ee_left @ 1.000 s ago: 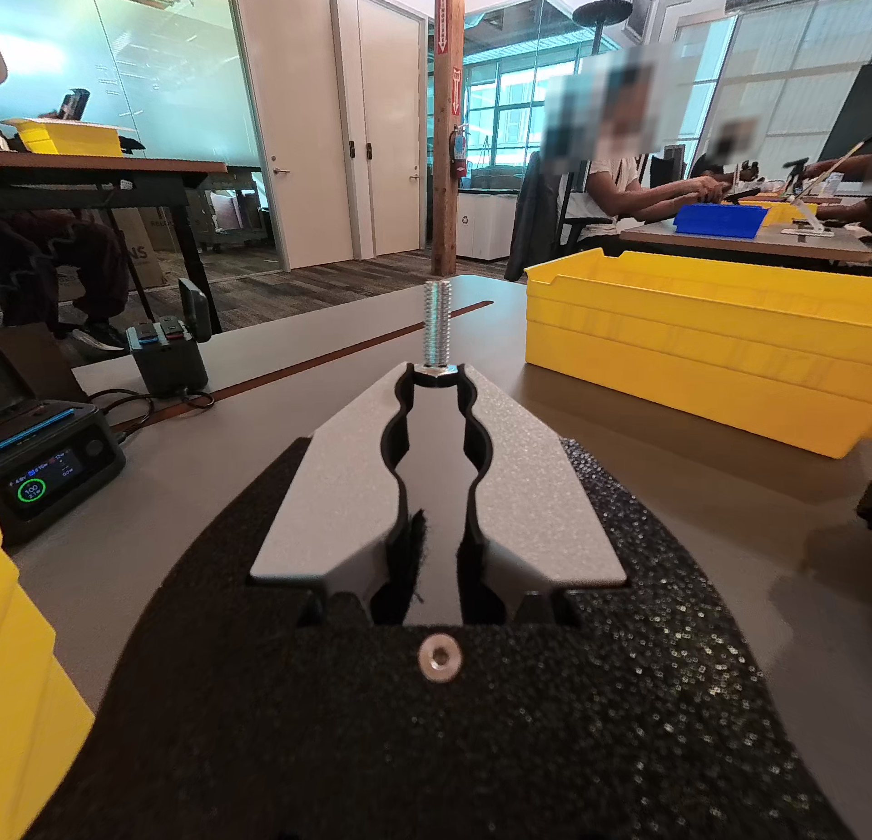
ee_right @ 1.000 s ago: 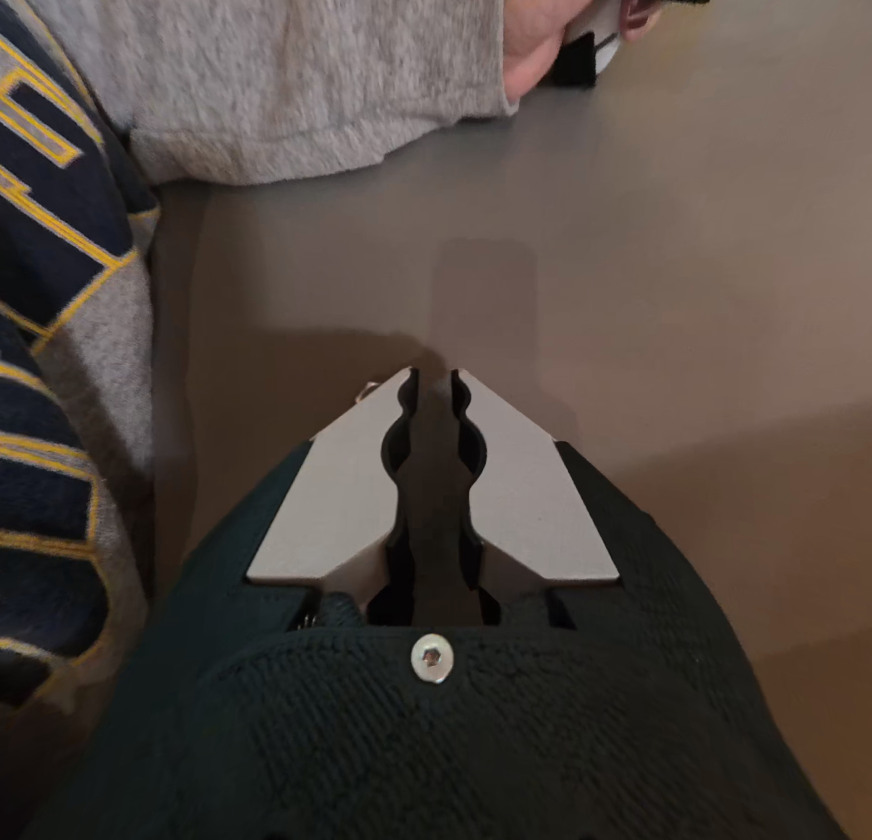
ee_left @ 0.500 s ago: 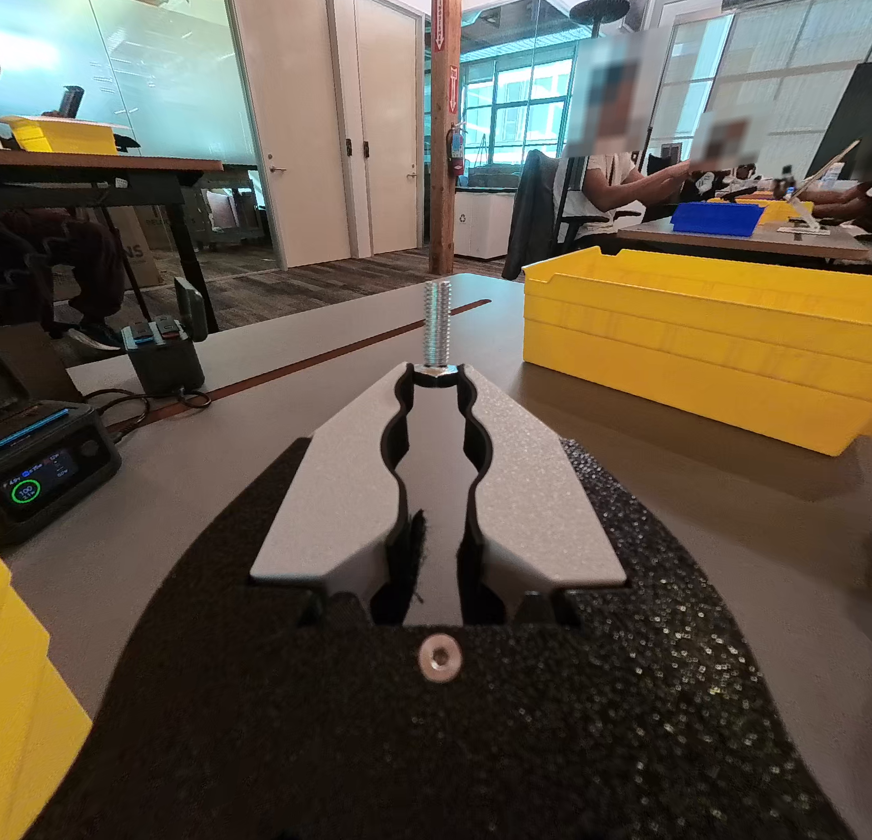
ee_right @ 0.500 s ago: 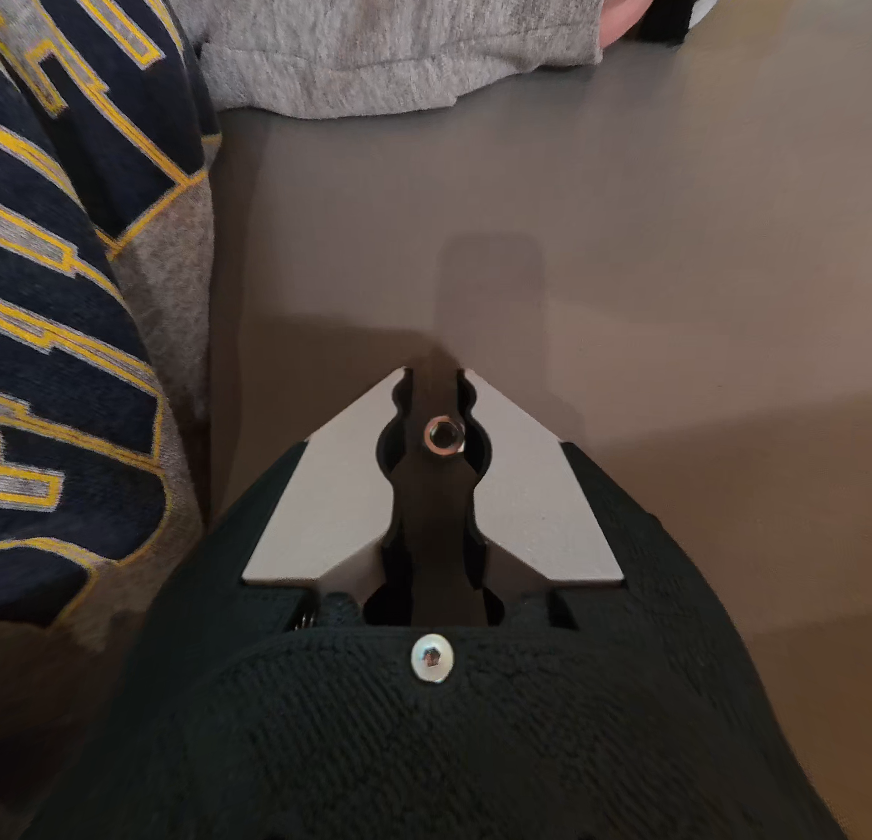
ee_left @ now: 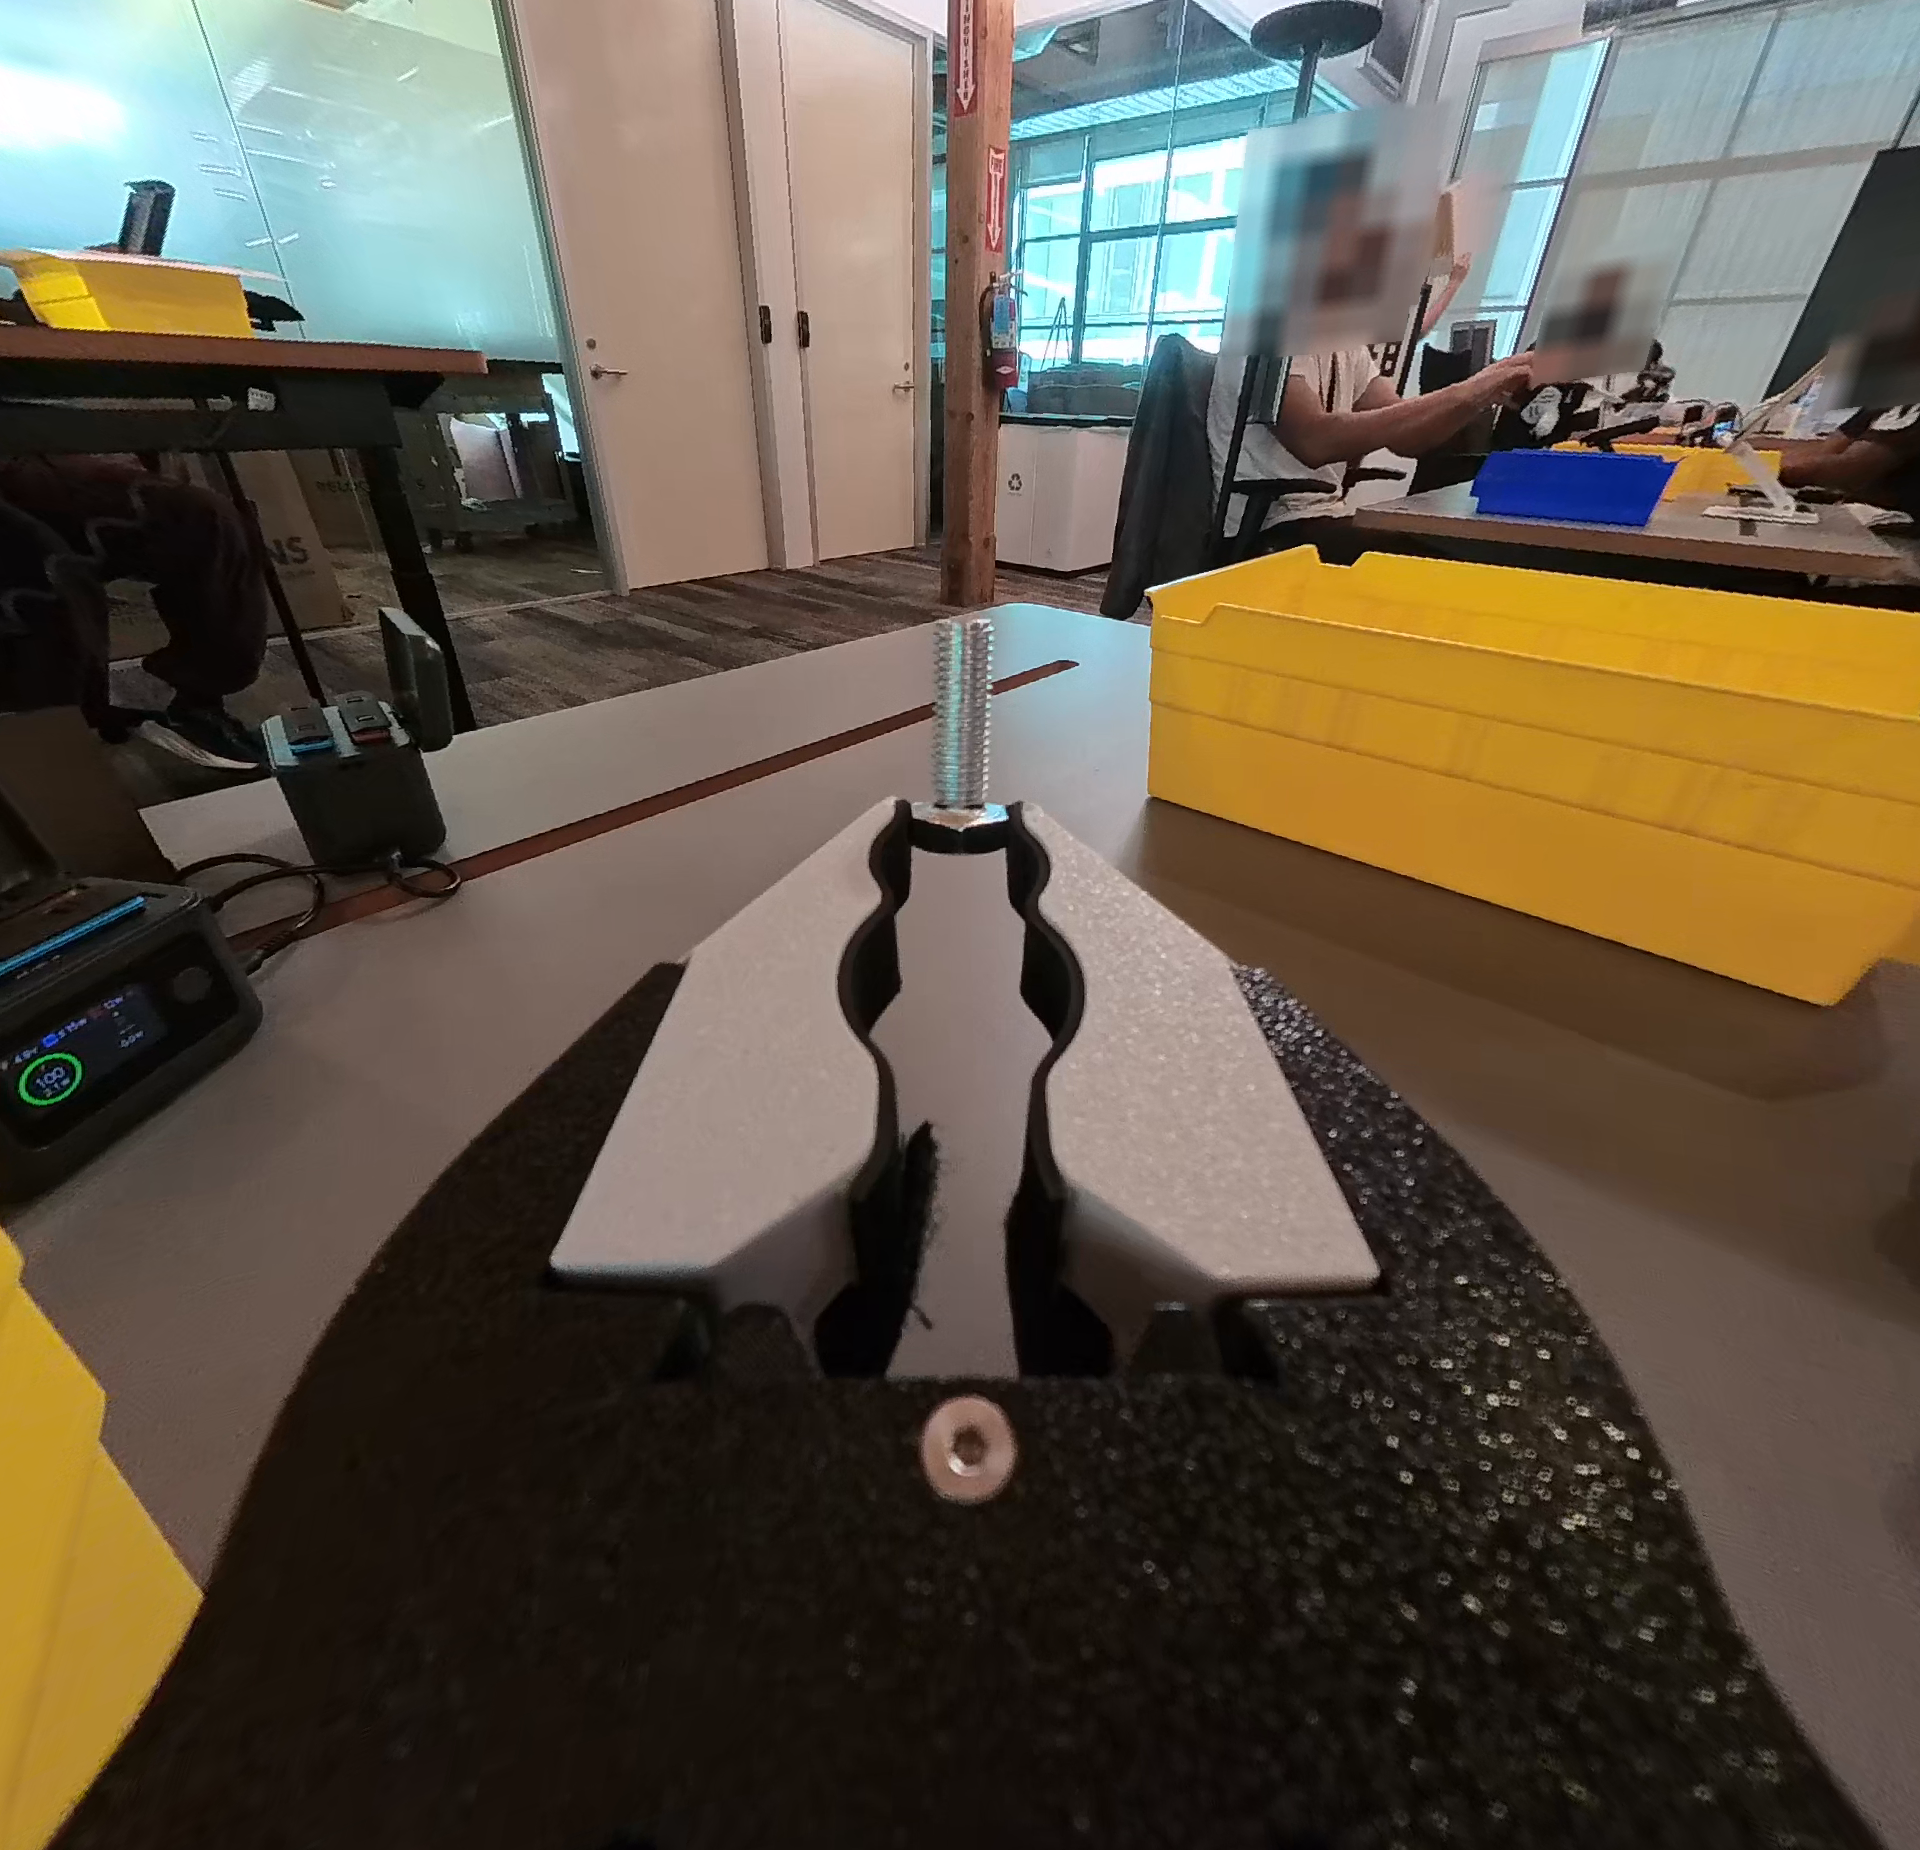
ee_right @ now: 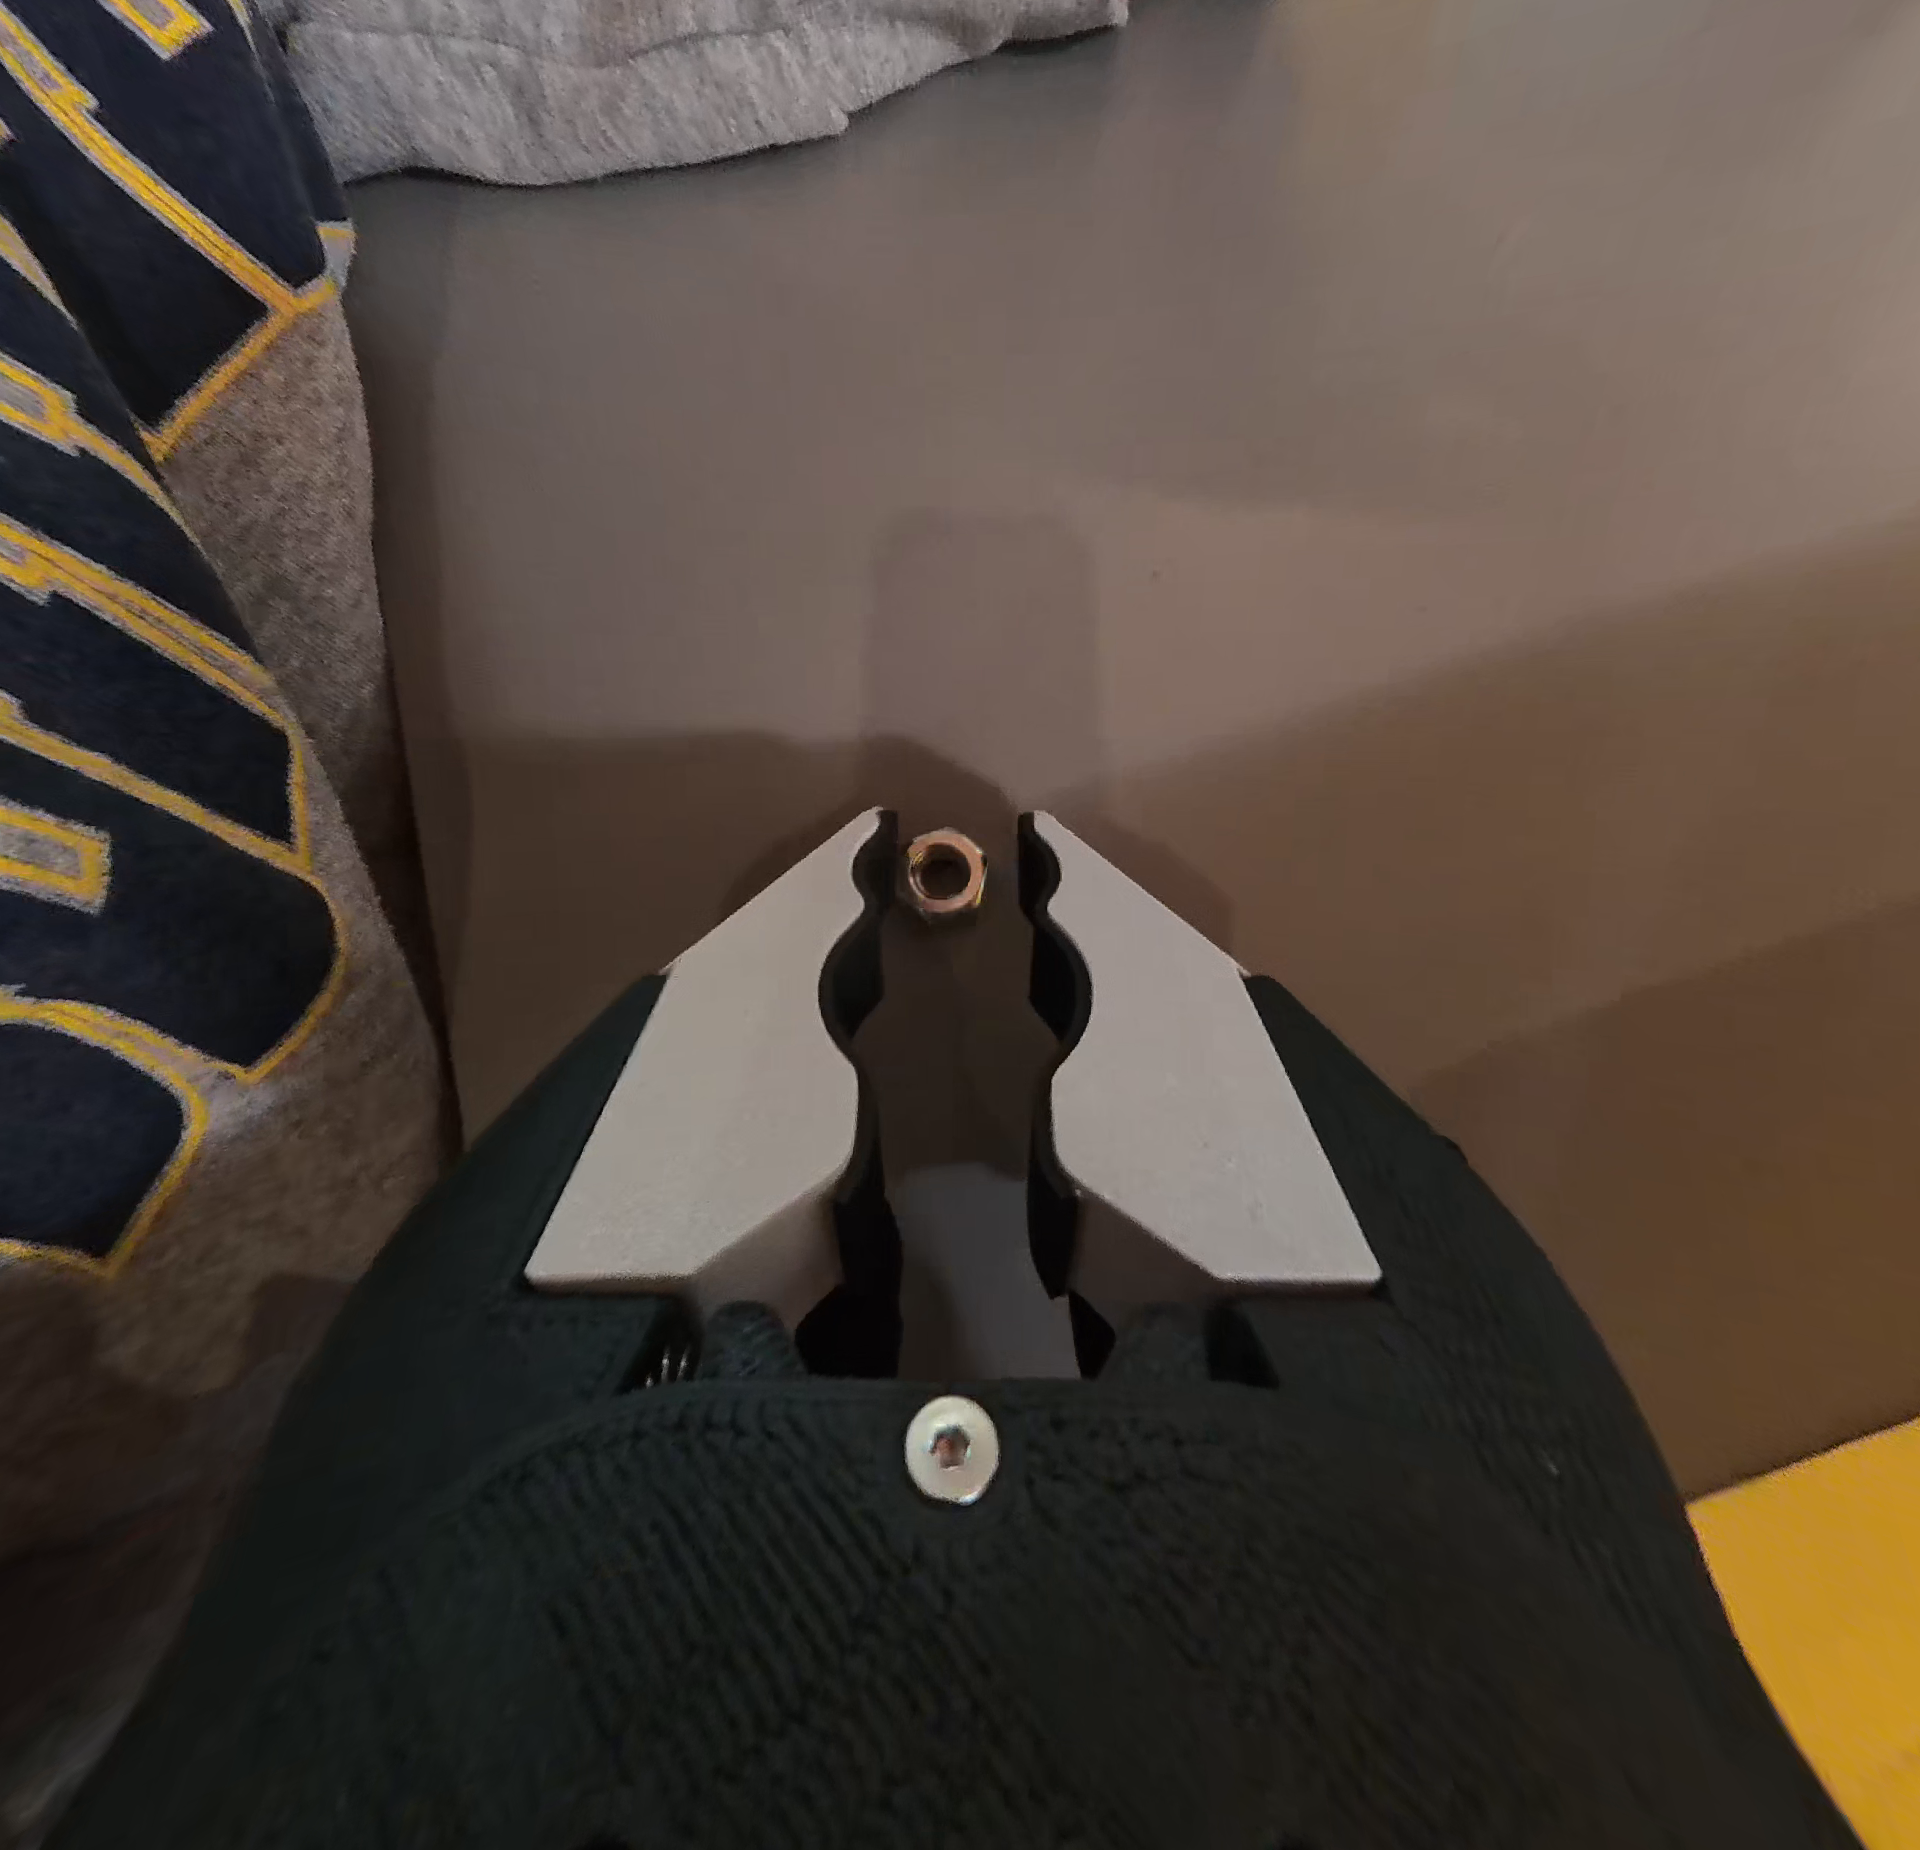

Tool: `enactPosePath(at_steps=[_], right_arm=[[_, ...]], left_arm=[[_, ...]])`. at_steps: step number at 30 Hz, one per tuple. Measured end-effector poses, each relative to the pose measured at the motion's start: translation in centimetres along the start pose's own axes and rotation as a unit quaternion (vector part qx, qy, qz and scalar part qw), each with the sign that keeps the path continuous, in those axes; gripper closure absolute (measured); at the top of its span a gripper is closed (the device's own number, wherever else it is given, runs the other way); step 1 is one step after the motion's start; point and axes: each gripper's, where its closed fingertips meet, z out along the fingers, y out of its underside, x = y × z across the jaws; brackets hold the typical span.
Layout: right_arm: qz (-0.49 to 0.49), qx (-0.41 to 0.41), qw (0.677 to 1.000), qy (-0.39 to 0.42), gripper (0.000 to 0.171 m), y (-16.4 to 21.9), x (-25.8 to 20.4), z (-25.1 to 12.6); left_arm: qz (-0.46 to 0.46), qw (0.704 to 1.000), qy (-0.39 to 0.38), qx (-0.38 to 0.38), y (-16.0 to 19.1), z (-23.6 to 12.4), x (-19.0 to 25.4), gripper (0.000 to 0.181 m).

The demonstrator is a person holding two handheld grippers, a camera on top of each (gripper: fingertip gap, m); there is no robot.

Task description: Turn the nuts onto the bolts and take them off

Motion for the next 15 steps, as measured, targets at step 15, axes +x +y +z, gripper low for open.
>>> enactPosePath(at_steps=[15], right_arm=[[0.006,0.004,1.0,0.014,0.155,0.51,0.46,-0.34]], left_arm=[[-0.001,1.0,0.01,0.006,-0.15,-0.14,0.26,0.166]])
